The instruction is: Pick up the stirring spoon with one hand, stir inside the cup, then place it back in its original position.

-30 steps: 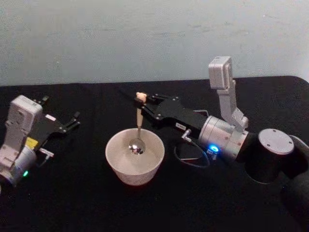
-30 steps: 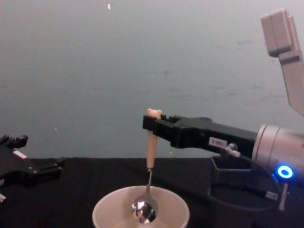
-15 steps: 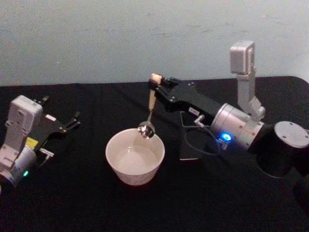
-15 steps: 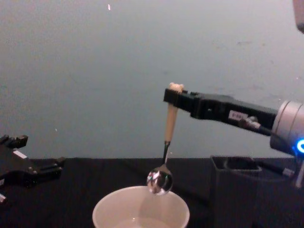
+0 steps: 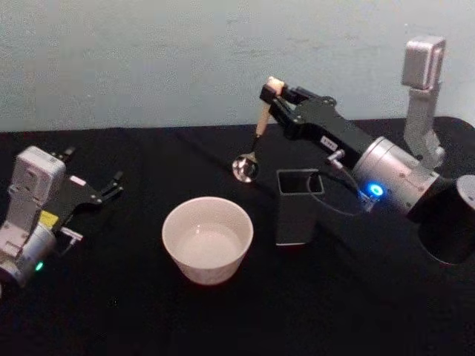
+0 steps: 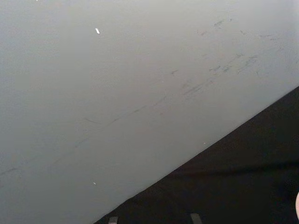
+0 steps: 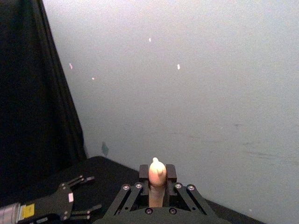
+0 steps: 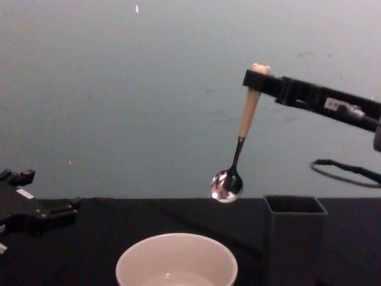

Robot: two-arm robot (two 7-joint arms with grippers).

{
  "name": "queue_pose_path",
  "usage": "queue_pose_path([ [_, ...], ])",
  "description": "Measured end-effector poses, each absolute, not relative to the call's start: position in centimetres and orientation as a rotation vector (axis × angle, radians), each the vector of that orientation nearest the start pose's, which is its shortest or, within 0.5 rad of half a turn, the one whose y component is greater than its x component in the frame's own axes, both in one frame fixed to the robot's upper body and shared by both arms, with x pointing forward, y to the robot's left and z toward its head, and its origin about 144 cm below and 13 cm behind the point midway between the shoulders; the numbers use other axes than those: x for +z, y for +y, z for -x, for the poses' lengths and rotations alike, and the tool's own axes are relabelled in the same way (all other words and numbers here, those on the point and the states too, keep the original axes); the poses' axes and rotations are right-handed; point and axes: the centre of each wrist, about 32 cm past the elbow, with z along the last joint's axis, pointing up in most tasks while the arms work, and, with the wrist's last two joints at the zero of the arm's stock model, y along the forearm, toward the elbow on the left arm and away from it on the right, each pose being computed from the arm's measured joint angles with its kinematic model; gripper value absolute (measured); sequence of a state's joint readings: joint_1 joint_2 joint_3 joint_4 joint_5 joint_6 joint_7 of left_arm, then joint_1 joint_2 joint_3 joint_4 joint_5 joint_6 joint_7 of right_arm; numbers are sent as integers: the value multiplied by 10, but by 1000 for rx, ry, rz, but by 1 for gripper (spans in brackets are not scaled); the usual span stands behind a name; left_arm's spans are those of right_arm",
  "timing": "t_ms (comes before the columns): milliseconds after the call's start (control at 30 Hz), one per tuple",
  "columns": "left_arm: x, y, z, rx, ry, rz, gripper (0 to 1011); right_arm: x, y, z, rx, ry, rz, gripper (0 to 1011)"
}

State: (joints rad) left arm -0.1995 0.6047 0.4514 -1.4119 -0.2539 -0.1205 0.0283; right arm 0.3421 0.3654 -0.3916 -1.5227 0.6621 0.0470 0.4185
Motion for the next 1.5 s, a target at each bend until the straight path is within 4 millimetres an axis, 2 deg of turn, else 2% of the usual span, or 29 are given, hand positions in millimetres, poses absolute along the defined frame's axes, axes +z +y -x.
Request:
queue_pose_path([
  [667,1140,310,-489,1248,-285,-305,1002,1229,-258,-511,-864,71,-259,214],
  [1100,1140,310,-489,1248,-285,-304,1001,1222,-267,-505,-888,74,-229,214],
  [1500,1140,310,-489,1248,-285,-304,1001,1204,-267,-506,-906,117,-169,214],
])
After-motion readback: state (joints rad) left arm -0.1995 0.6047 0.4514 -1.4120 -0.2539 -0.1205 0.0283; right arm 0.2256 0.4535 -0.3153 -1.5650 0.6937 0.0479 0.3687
